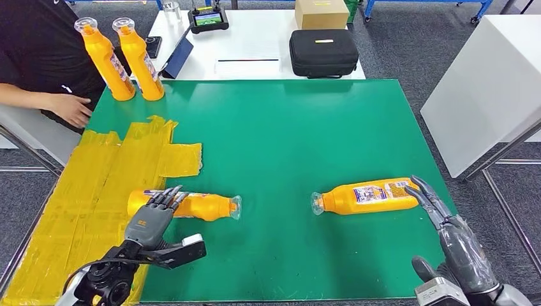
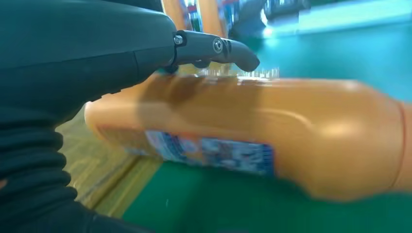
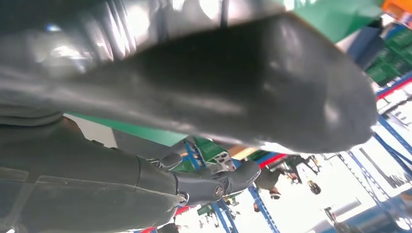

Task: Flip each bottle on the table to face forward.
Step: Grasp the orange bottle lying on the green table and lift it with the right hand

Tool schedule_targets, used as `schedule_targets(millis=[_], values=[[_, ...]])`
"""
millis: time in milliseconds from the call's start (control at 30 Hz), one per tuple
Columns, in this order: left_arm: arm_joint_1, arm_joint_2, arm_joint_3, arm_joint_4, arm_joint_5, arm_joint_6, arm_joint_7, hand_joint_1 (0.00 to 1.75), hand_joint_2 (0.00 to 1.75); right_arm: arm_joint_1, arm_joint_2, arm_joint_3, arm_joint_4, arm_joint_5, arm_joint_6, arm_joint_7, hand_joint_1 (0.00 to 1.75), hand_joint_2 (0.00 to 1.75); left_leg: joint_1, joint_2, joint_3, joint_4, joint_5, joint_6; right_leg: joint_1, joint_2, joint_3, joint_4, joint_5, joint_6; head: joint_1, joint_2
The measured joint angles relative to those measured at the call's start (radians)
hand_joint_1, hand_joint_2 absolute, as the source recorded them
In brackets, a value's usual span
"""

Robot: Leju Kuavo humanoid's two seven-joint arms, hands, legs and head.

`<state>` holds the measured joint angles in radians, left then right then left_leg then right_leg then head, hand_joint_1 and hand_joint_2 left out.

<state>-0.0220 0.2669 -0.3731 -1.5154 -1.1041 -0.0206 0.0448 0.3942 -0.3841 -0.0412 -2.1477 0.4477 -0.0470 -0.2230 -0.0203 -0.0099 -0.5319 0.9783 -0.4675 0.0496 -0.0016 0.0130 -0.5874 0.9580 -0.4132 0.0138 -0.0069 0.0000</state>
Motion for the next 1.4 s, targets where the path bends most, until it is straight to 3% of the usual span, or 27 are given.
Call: schedule_targets(millis=[233, 367, 467, 600, 800, 1100, 1267, 1400], values=[[-0.005, -0.016, 0.013, 0.015, 0.018, -0.010, 0.017, 0.00, 0.00, 0.000, 0.031, -0.011, 0.000, 0.036, 0.023, 0.014, 0.00, 0.00, 0.000, 0.000, 0.000, 0.000, 0.000, 0.000, 0.000, 0.000, 0.000, 0.000, 0.000, 0.000, 0.000, 0.000], [0.018, -0.046, 0.063, -0.011, 0.102, 0.075, 0.002, 0.00, 0.00, 0.001, 0.055, -0.020, 0.000, 0.054, 0.024, 0.024, 0.00, 0.00, 0.000, 0.000, 0.000, 0.000, 0.000, 0.000, 0.000, 0.000, 0.000, 0.000, 0.000, 0.000, 0.000, 0.000], [0.034, -0.076, 0.107, -0.060, 0.276, 0.171, -0.051, 0.00, 0.00, 0.005, 0.069, -0.037, 0.000, 0.064, 0.027, 0.043, 0.00, 0.00, 0.000, 0.000, 0.000, 0.000, 0.000, 0.000, 0.000, 0.000, 0.000, 0.000, 0.000, 0.000, 0.000, 0.000], [0.039, -0.108, 0.161, -0.160, 0.541, 0.281, -0.122, 0.00, 0.00, 0.013, 0.069, -0.074, 0.000, 0.044, 0.052, 0.077, 0.00, 1.75, 0.000, 0.000, 0.000, 0.000, 0.000, 0.000, 0.000, 0.000, 0.000, 0.000, 0.000, 0.000, 0.000, 0.000], [0.054, -0.133, 0.240, -0.316, 0.916, 0.368, -0.238, 0.00, 0.00, 0.018, 0.032, -0.178, 0.017, 0.050, 0.100, 0.118, 0.00, 1.75, 0.000, -0.001, -0.001, 0.000, 0.000, 0.000, 0.000, 0.000, 0.000, 0.000, 0.000, 0.000, 0.000, 0.000], [0.066, -0.139, 0.289, -0.406, 0.996, 0.377, -0.264, 0.00, 0.00, 0.018, 0.010, -0.260, 0.037, 0.078, 0.115, 0.129, 0.00, 1.75, 0.000, 0.000, 0.000, 0.000, 0.000, 0.000, 0.000, 0.000, 0.000, 0.000, 0.000, 0.000, 0.000, 0.000], [0.081, -0.141, 0.318, -0.448, 1.194, 0.361, -0.285, 0.00, 0.00, 0.007, -0.020, -0.337, 0.069, 0.240, 0.191, 0.158, 0.00, 1.75, 0.000, 0.000, 0.000, 0.000, 0.000, 0.000, 0.000, 0.000, 0.000, 0.000, 0.000, 0.000, 0.000, 0.000], [0.083, -0.142, 0.326, -0.456, 1.248, 0.333, -0.280, 0.00, 0.00, -0.029, -0.036, -0.447, 0.133, 0.358, 0.264, 0.134, 0.00, 1.75, 0.000, -0.001, 0.000, 0.000, 0.000, 0.000, -0.001, 0.000, 0.001, 0.000, 0.000, 0.000, 0.000, 0.000]])
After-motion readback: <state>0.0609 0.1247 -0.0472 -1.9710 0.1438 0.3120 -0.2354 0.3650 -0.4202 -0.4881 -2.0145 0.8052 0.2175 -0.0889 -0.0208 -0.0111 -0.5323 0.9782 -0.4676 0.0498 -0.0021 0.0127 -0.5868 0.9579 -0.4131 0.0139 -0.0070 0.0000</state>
